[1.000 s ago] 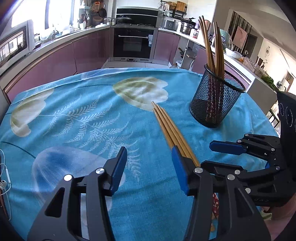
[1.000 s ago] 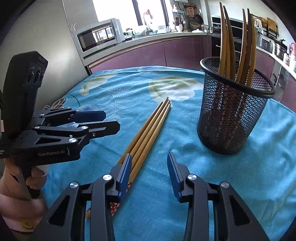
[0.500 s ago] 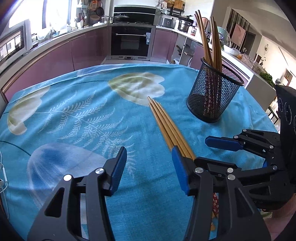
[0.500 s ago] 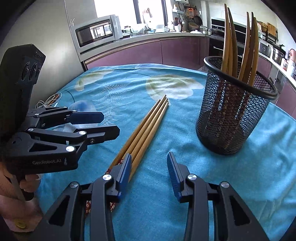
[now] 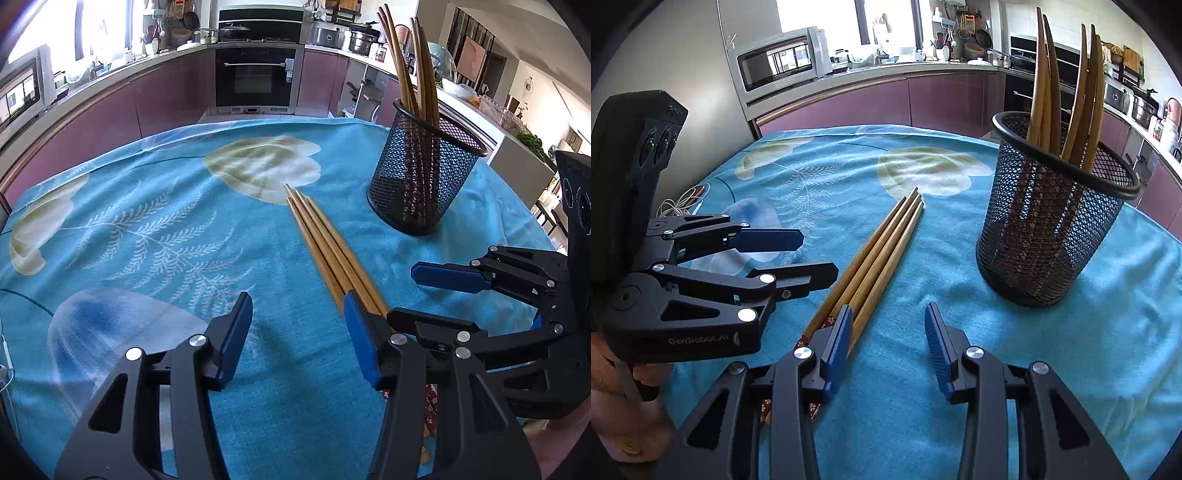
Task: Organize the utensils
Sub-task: 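Move the right tool back to the chopsticks and grasp one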
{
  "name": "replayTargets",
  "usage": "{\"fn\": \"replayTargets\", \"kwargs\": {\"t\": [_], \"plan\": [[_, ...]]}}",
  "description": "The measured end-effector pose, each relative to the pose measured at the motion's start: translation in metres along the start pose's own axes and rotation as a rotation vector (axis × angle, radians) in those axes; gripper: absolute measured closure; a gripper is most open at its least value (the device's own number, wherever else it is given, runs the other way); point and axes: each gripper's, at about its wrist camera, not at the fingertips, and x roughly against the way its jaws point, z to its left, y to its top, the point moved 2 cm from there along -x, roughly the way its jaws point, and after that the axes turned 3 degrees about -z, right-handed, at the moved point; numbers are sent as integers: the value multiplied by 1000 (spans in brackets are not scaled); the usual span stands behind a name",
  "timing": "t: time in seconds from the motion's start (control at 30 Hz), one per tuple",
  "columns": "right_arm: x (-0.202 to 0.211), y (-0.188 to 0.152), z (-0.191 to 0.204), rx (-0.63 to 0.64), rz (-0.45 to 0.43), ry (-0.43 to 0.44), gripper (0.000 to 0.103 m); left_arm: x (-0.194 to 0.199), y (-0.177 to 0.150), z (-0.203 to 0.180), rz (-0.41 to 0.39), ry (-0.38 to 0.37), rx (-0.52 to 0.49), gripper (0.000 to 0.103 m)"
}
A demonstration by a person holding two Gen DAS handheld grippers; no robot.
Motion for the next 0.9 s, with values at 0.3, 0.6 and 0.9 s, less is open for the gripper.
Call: {"fn": "replayTargets", "kwargs": {"t": [0.3, 0.6, 0.9], "plan": [[1, -1, -5, -13, 2, -13, 65, -6, 0, -5, 14, -21, -13, 51], [1, -1, -8, -29, 5, -6, 65, -10, 0, -7, 29, 6, -37, 51], [-1, 2, -6, -36, 4, 17, 65, -10, 2, -8, 50, 44, -80, 51]]}}
